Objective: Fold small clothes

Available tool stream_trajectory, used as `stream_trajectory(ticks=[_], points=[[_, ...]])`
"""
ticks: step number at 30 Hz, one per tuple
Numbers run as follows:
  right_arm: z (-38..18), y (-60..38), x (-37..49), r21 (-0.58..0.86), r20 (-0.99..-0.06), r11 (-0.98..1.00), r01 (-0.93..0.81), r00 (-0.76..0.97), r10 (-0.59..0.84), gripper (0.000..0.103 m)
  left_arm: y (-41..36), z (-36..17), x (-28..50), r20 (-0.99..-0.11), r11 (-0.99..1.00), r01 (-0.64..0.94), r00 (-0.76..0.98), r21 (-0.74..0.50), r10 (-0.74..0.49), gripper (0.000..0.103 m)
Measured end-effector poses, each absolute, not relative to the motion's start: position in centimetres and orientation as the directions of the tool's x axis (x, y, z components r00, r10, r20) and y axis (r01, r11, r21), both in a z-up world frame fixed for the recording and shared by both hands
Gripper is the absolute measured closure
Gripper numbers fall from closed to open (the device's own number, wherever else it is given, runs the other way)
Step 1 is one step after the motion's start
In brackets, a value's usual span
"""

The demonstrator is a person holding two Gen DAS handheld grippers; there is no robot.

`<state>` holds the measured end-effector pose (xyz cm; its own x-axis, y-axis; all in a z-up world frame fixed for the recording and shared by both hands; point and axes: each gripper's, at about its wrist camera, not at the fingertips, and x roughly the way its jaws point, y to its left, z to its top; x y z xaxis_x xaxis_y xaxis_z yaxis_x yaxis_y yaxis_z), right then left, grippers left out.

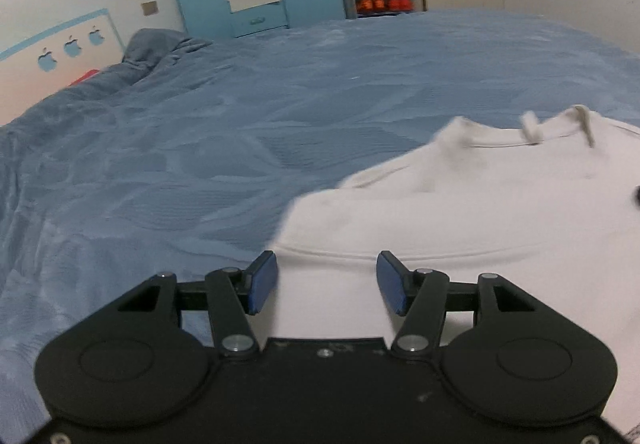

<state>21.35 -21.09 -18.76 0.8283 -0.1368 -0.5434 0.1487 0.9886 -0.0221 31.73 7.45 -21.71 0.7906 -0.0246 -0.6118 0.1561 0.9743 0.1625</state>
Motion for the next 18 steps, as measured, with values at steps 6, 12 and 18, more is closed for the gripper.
stream_trajectory(ticks=[6, 12, 18], points=[[-19.4, -26.2, 18.8, -0.175, -0.494, 0.937, 0.303, 0.796, -0.350, 0.091, 10.9, -21.3, 31.1, -0.597, 0.980, 0.053, 0.799, 0.189, 0.072, 0.040], [-19.3, -33.1, 17.4, 0.019, -0.574, 0.938, 0.347, 0.771, -0.274, 0.103, 13.1, -23.5, 31.7, -0.636, 0.986, 0.079, 0.771, 0.149, 0.035, 0.036], [-12.2, -31.2, 13.6, 0.031, -0.473, 0.939, 0.342, 0.833, -0.287, 0.095, 11.2, -18.4, 29.8, -0.570, 0.973, 0.034, 0.815, 0.227, 0.105, 0.039]])
